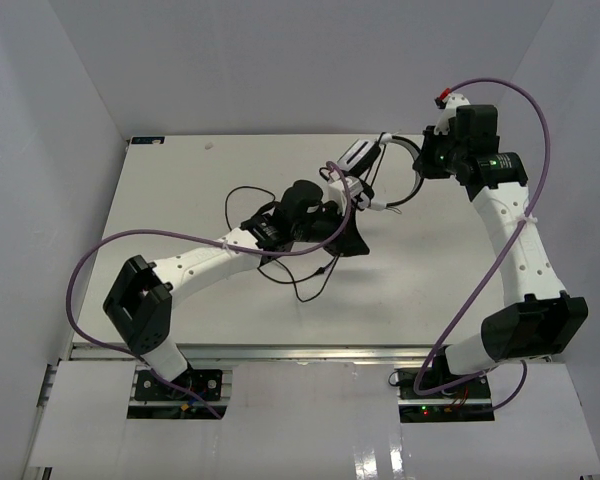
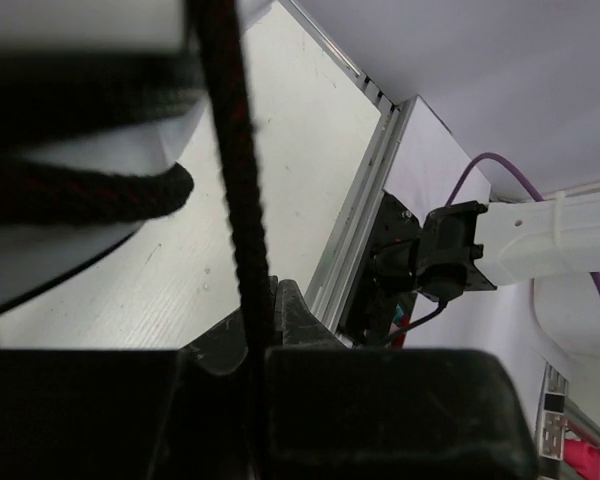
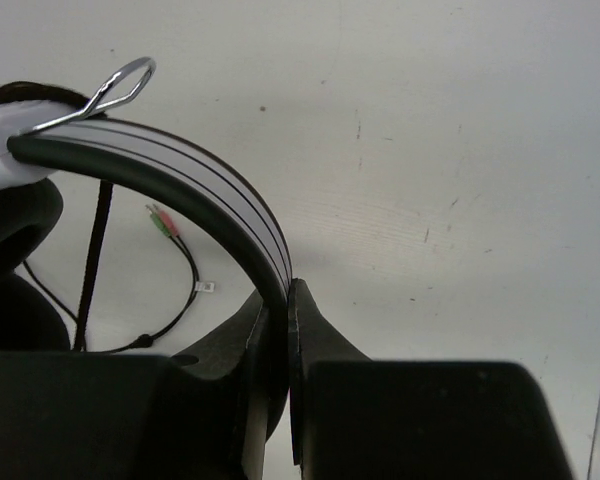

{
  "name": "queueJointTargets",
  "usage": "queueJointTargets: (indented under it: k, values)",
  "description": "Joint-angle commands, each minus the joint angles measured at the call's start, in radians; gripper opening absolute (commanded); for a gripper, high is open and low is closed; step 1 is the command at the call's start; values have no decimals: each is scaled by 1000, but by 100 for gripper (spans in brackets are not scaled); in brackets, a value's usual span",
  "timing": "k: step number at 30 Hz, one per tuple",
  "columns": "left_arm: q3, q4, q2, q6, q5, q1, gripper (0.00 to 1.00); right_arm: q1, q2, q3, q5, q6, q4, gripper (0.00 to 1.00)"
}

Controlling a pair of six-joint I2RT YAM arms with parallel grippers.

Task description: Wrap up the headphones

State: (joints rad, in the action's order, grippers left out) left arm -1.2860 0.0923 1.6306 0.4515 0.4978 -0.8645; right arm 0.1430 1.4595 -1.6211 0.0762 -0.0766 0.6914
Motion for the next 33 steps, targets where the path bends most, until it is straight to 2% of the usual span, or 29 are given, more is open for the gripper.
queueJointTargets:
  k: [1,6,14,23,28,33]
  values:
    - [60,-124,-9,9,-88,-56,17,-26,-86,-59,95,-136,-108,8]
    - [110,-166,-23,-20,-177,-100,26,-63,-93,-63,164,-173,-108,8]
    - [328,-406,-91,-70,-307,-113,22,-135,-104,-66,325,-231,-108,8]
    - [540,-622,-68,-186,-411,-111,30,-257,-142,-98,494,-268,-105,8]
    - [659,-728,-73,-241,-454,-76,30,-312,-157,-78,706,-219,-110,8]
    - [715,-775,-72,-251,-393,32,25,-326,-200,-26,955,-131,-133,8]
